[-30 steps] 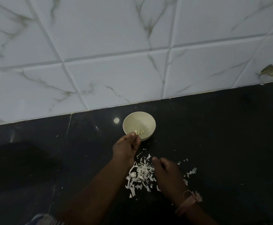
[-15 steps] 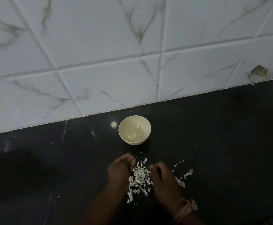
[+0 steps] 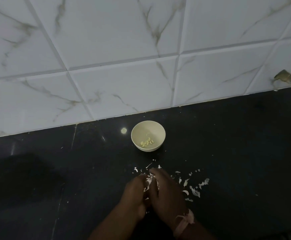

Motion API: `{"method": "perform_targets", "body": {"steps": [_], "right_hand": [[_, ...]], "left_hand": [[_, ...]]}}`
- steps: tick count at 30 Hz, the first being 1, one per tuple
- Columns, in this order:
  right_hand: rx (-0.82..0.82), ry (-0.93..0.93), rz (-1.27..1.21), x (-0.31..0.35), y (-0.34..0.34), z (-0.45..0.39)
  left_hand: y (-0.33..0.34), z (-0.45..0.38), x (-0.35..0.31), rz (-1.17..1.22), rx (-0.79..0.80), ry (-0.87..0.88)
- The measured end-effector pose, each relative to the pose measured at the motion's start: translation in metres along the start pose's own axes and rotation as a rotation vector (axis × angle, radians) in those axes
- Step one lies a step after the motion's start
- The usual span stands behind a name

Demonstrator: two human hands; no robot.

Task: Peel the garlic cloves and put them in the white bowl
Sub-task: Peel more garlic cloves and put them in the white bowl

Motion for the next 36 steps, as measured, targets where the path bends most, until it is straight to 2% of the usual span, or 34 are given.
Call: {"method": "perform_targets", "body": {"steps": [2,4,8,12,16,23,25,28,31,33,36], "right_hand": [[0.164,0.012,-0.039,0.002,0.017,0.002],[0.177,0.025,0.071,-0.009,0.021,0.007],[-0.025,-0.063,0.243,-0.023,-0.009,0.015],[-0.043,0.156,0.186,-0.06,-0.022,0.038],[-0.131,0.257,0.273,-0.094,-0.054,0.055],[0.095,0.138,0.384,-0.096,-0.042,0.05],[0.112,0.141,0.362,-0.097,-0.043,0.05],[0.104,0.251,0.263,-0.099,-0.042,0.054],[0.043,0.217,0.219,-0.093,-0.037,0.05],[0.091,0.154,0.221,-0.08,-0.028,0.048],[0.021,0.134,0.024,-0.06,-0.015,0.048]], "left_hand": [[0.005,0.0,0.003,0.062,0.047,-0.04],[0.008,0.002,0.003,0.072,0.048,0.013],[0.005,-0.001,-0.003,0.128,-0.003,0.137],[0.001,-0.025,0.014,0.027,-0.078,0.05],[0.01,-0.039,0.042,-0.109,-0.051,-0.068],[0.024,-0.046,0.055,-0.203,-0.025,-0.08],[0.023,-0.045,0.054,-0.205,-0.026,-0.072],[0.018,-0.045,0.052,-0.187,-0.038,-0.049],[0.014,-0.046,0.051,-0.258,-0.026,0.042],[0.013,-0.044,0.048,-0.353,-0.011,0.132],[0.01,-0.037,0.042,-0.426,-0.017,0.209]]}}
Point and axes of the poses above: each hand's wrist, its own z-axis away from the middle knuckle, its own y-axis out of the palm, x = y × z, the point moved 6 cm from there along -z, towards the middle knuckle, and after that the axes turned 15 degrees about -y, right-handed, at the moved point
